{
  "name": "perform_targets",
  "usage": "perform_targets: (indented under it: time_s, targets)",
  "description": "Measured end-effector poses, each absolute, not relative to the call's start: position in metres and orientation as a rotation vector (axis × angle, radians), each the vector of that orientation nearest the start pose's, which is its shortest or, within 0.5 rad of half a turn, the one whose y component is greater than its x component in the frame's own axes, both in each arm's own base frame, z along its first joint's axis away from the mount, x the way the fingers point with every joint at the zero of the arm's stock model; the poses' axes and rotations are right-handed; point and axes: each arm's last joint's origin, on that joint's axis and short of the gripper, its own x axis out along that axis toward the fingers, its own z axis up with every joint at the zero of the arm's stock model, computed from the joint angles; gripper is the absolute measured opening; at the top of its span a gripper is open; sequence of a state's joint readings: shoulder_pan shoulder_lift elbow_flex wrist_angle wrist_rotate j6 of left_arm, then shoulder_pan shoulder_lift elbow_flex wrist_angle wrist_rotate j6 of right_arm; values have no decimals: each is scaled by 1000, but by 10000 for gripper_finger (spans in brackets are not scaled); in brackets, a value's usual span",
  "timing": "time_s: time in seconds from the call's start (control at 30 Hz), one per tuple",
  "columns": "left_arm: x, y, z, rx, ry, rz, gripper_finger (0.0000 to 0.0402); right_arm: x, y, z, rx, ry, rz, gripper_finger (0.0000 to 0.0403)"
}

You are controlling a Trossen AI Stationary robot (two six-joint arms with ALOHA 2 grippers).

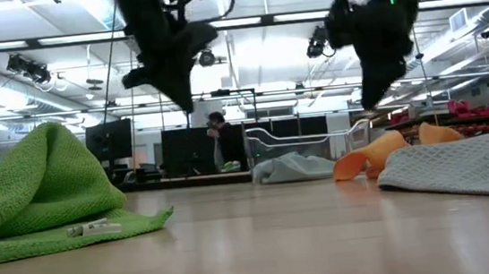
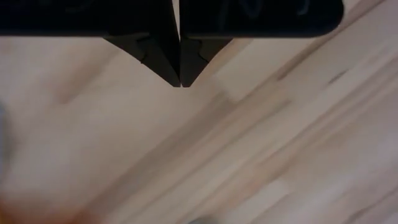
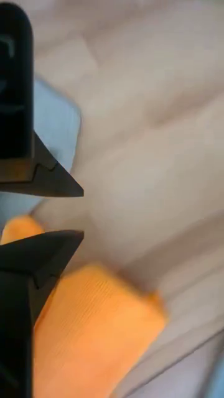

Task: Fold microfiber towels
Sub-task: Fold the orange microfiber cloth

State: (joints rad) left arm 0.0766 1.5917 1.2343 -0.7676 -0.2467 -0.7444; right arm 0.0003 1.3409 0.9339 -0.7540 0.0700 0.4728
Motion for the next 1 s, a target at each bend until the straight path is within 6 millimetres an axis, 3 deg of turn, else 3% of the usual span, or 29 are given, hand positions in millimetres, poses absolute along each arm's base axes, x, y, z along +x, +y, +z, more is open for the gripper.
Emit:
perform_targets:
  time_s: [0.13,0.3,0.4,0.5,0.6,0.7,0.83,1.0]
  targets:
    - [327,21,257,-602,867,586,21,261,18,264,289,1002,-196,76]
    - [335,8,262,-617,786,517,31,265,32,302,176,922,-126,23]
    - [335,4,262,-639,787,521,24,256,27,298,152,992,-195,6]
    - [335,5,262,-618,778,532,14,253,14,284,234,1043,-280,21]
    - [339,16,265,-609,719,550,11,253,4,278,338,1046,-313,39]
    - [348,32,259,-593,696,541,17,256,0,287,420,991,-329,50]
    - [364,53,244,-590,656,511,40,257,6,318,447,847,-275,55]
    - [380,75,225,-682,601,477,65,242,20,353,500,715,-215,54]
